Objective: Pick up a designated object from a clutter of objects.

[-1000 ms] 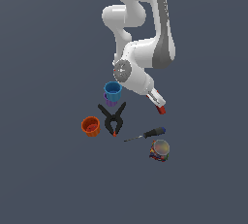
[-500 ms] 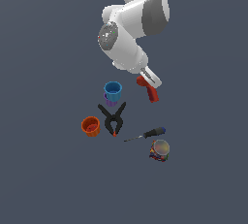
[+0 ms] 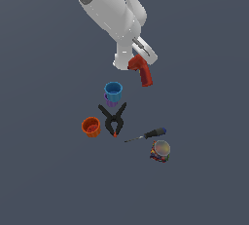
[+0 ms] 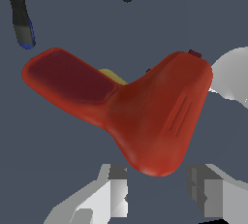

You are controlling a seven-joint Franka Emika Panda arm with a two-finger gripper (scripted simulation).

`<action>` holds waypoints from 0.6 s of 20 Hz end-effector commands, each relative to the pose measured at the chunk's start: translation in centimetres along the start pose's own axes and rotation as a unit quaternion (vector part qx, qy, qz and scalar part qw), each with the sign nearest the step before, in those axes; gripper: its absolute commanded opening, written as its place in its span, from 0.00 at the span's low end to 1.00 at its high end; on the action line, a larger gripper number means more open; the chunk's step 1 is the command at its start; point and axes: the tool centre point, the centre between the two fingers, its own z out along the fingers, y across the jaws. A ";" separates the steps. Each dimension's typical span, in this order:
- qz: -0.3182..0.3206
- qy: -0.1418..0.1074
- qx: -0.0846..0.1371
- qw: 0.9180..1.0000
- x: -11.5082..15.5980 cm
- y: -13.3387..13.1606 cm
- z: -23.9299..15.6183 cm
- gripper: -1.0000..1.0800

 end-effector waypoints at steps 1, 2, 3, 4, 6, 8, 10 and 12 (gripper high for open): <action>-0.001 0.000 0.000 1.000 -1.0 0.8 -1.8 0.00; -0.001 0.000 0.000 1.000 -1.3 1.1 -2.5 0.00; -0.001 0.000 0.000 1.000 -1.6 1.4 -3.0 0.00; -0.001 0.000 0.000 1.000 -1.8 1.6 -3.5 0.00; -0.001 0.000 0.001 1.000 -2.3 1.9 -4.5 0.00; -0.001 0.000 0.001 1.000 -2.6 2.2 -5.2 0.00; -0.002 -0.001 0.001 1.000 -2.9 2.4 -5.8 0.00; -0.002 -0.001 0.001 1.000 -3.1 2.6 -6.1 0.00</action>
